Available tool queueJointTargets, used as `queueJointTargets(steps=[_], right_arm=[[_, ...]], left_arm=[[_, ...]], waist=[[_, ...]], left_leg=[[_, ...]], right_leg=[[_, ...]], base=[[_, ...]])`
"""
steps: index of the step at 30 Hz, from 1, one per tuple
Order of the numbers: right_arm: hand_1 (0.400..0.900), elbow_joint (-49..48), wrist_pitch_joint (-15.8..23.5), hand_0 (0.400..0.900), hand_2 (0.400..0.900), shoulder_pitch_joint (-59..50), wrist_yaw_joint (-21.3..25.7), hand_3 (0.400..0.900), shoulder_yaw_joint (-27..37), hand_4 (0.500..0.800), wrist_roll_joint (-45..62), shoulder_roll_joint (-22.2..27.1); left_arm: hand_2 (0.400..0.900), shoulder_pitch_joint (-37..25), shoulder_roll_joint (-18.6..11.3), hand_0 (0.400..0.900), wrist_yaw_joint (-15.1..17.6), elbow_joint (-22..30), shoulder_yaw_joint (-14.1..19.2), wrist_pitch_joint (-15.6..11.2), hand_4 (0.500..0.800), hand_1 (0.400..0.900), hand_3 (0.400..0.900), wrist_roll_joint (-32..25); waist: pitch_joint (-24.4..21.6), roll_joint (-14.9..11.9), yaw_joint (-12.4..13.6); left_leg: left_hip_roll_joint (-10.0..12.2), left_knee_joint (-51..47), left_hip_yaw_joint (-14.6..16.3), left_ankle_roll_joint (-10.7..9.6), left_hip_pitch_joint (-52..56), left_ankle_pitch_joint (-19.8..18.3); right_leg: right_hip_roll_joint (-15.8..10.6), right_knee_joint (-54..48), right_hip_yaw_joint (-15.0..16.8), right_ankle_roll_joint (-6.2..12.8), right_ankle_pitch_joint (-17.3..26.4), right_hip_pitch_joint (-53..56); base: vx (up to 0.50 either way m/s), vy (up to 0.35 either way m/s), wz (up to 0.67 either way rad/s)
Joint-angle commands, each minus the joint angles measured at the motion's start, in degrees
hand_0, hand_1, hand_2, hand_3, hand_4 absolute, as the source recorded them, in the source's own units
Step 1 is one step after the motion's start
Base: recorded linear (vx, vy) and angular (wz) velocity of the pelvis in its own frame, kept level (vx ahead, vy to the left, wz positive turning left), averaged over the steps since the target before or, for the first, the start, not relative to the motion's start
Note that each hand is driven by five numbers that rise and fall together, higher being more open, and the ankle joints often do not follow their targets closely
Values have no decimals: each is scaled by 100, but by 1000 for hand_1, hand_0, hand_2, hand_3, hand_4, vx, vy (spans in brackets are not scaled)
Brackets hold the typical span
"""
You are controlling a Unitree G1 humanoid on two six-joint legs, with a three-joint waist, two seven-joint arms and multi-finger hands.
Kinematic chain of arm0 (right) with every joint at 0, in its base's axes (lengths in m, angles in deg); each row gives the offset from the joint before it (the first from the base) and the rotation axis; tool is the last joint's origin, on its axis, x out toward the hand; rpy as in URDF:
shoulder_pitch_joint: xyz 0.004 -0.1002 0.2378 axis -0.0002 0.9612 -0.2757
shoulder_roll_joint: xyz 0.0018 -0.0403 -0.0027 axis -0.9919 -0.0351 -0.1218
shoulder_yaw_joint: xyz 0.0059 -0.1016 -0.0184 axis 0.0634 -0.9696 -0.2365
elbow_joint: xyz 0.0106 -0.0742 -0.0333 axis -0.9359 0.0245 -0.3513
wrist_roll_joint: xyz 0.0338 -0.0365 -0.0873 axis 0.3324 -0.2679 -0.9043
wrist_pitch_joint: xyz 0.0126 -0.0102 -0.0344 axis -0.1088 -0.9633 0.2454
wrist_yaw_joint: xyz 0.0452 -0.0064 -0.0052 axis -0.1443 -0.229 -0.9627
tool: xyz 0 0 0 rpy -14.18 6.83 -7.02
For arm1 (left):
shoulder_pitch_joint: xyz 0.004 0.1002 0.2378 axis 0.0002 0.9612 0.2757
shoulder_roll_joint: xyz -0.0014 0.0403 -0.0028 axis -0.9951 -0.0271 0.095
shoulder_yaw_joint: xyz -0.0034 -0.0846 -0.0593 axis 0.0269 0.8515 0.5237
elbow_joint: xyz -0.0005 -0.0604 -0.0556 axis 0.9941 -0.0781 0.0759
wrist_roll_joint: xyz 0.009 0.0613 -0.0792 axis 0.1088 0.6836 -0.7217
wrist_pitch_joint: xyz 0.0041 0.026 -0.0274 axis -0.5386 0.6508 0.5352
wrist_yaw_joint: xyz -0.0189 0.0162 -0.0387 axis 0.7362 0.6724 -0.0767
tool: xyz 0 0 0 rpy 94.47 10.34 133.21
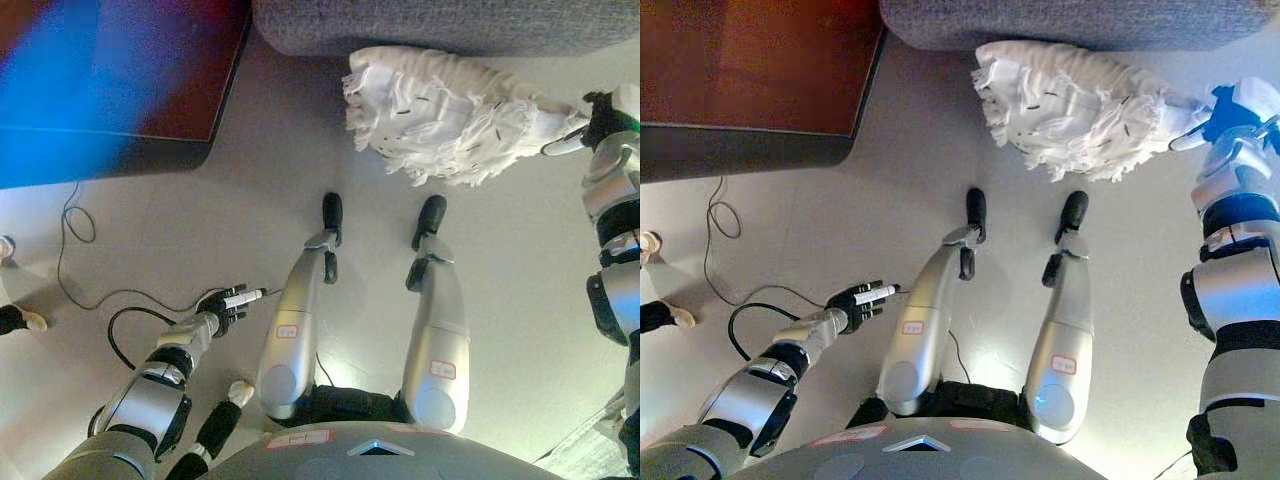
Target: Pick up the pillow and put it on the sofa.
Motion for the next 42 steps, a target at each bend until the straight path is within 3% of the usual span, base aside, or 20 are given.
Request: queueJointTargets(steps=[1, 9, 15, 18, 19, 25, 26, 27, 33, 42], right_arm=[[900, -171, -155, 900, 900, -795, -76, 900, -596, 800, -557, 1023], [900, -108, -34, 900, 900, -1429, -316, 900, -998, 800, -379, 1163], [900, -238, 237, 900, 900, -1665, -634, 900, -1175, 800, 131, 1051], [900, -261, 226, 900, 900, -1717, -810, 900, -1187, 800, 299, 846], [900, -253, 242, 900, 900, -1685, -843, 900, -1194, 800, 356, 795], [900, -233, 175, 900, 900, -2027, -1193, 900, -1279, 800, 769, 695], [514, -238, 177, 514, 514, -2061, -1300, 514, -1268, 568, 845, 718], [400, -236, 125, 400, 400, -2058, -1229, 400, -1247, 500, 896, 726], [400, -237, 327, 400, 400, -2007, -818, 400, -1058, 500, 1135, 939], [400, -497, 621, 400, 400, -1933, -1120, 400, -1000, 500, 1245, 1095]], left_arm=[[900, 857, -34, 900, 100, 52, 6, 125, 800, 900, 900, -385], [900, 1338, -46, 900, -163, 137, 170, 229, 800, 900, 900, -727], [900, 1631, -54, 900, -363, 88, 268, 69, 800, 900, 900, -655], [900, 1689, -49, 900, -501, 20, 354, -13, 800, 900, 900, -588], [900, 1738, -56, 900, -541, 0, 341, -25, 800, 900, 900, -581], [900, 1846, -84, 900, -645, 157, 381, -103, 800, 900, 900, -622], [900, 1874, -109, 900, -669, 183, 396, -128, 800, 900, 900, -646], [900, 1886, -119, 900, -676, 201, 400, -127, 800, 900, 900, -669], [900, 2074, -170, 900, -862, 198, 551, -285, 800, 900, 900, -692], [900, 2076, -252, 900, -932, 287, 578, -357, 800, 900, 900, -771]], waist=[[48, 797, 21], [48, 975, 249], [48, 1090, 383], [48, 1115, 462], [48, 1070, 399], [48, 1154, 530], [48, 1159, 540], [48, 1158, 546], [48, 1118, 577], [48, 1018, 529]], left_leg=[[41, -953, -90, -276, -195, 912], [100, -718, -139, -304, -881, 1059], [117, -586, -172, -353, -1217, 1117], [119, -602, -192, -373, -1287, 1134], [28, -517, -198, -413, -1198, 939], [18, -480, -250, -441, -1308, 909], [21, -477, -253, -446, -1318, 904], [25, -474, -255, -452, -1323, 905], [42, -480, -273, -444, -1261, 894], [45, -662, -241, -456, -838, 833]], right_leg=[[247, 1624, 52, -312, -1395, -471], [328, 2243, 105, -407, -1615, -1176], [402, 2574, 126, -462, -1748, -1545], [461, 2595, 90, -483, -1799, -1602], [389, 2709, 150, -442, -2048, -1509], [412, 2799, 99, -495, -2158, -1616], [408, 2809, 85, -496, -2165, -1629], [406, 2811, 77, -497, -2168, -1631], [423, 2798, 1, -508, -2183, -1528], [487, 2389, -88, -521, -2157, -1039]], base=[[60, 30, -11], [65, 5, -5], [50, 23, -6], [43, 2, -4], [94, -16, 6], [17, 8, -3], [0, 0, 0], [0, 0, 0], [4, -7, -8], [-25, -4, -4]])
